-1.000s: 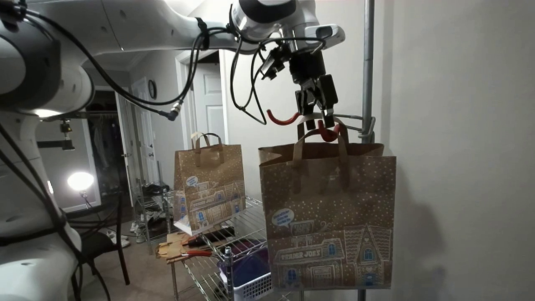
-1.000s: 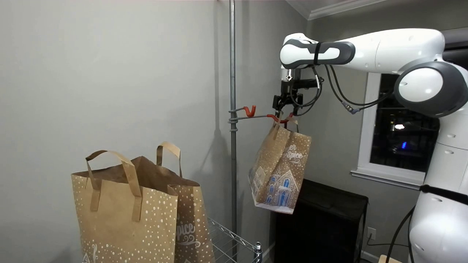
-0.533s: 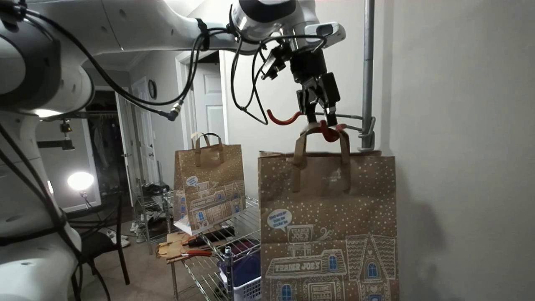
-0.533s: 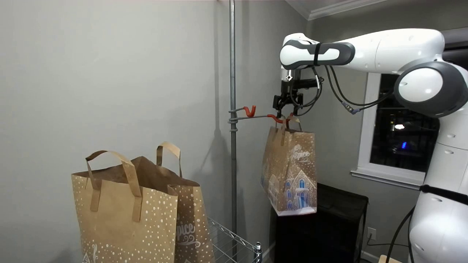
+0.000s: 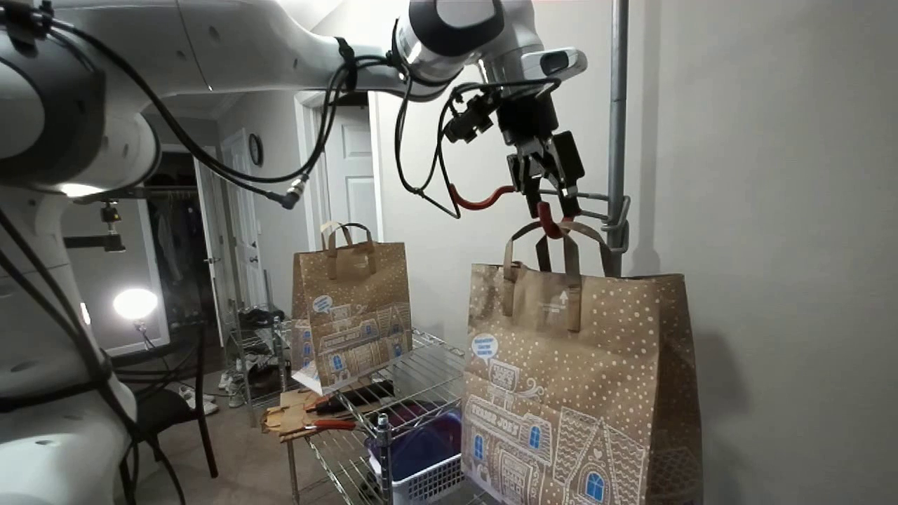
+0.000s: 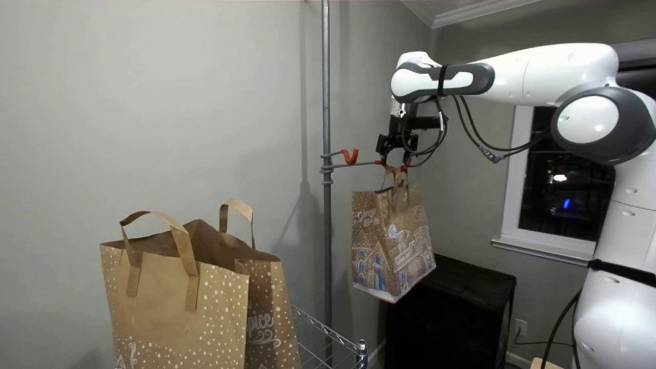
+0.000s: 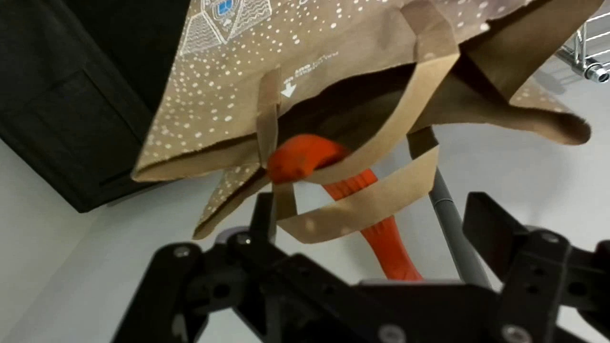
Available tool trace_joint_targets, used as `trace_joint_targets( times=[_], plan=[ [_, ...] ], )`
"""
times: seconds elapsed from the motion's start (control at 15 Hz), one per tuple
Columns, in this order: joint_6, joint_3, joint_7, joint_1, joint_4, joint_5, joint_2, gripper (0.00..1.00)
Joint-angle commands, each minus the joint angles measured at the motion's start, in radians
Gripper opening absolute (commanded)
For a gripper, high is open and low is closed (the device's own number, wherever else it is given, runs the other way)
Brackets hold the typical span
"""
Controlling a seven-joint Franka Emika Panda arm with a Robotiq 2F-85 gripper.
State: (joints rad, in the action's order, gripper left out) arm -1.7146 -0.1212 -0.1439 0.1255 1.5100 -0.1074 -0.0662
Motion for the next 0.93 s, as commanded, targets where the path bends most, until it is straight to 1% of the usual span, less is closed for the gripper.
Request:
trace_joint_targets(
  times=[0.0,0.2,0.33,0.47,0.6,0.73,0.8,0.87],
  plan=[
    [-0.035,0.012,0.071,-0.013,0.054,0.005,-0.064,1.0],
    [-0.027,0.028,0.103,-0.028,0.059,-0.031,-0.096,1.0],
    [-0.046,0.031,0.164,-0.041,0.075,-0.001,-0.12,1.0],
    [-0.038,0.028,0.227,-0.056,0.088,0.048,-0.129,1.0],
    [-0.025,0.02,0.278,-0.065,0.102,0.099,-0.128,0.73],
    [-0.018,0.019,0.313,-0.068,0.122,0.126,-0.128,0.6],
    [-0.013,0.022,0.319,-0.068,0.132,0.125,-0.131,0.88],
    [-0.015,0.025,0.33,-0.07,0.147,0.125,-0.143,0.9]
  ],
)
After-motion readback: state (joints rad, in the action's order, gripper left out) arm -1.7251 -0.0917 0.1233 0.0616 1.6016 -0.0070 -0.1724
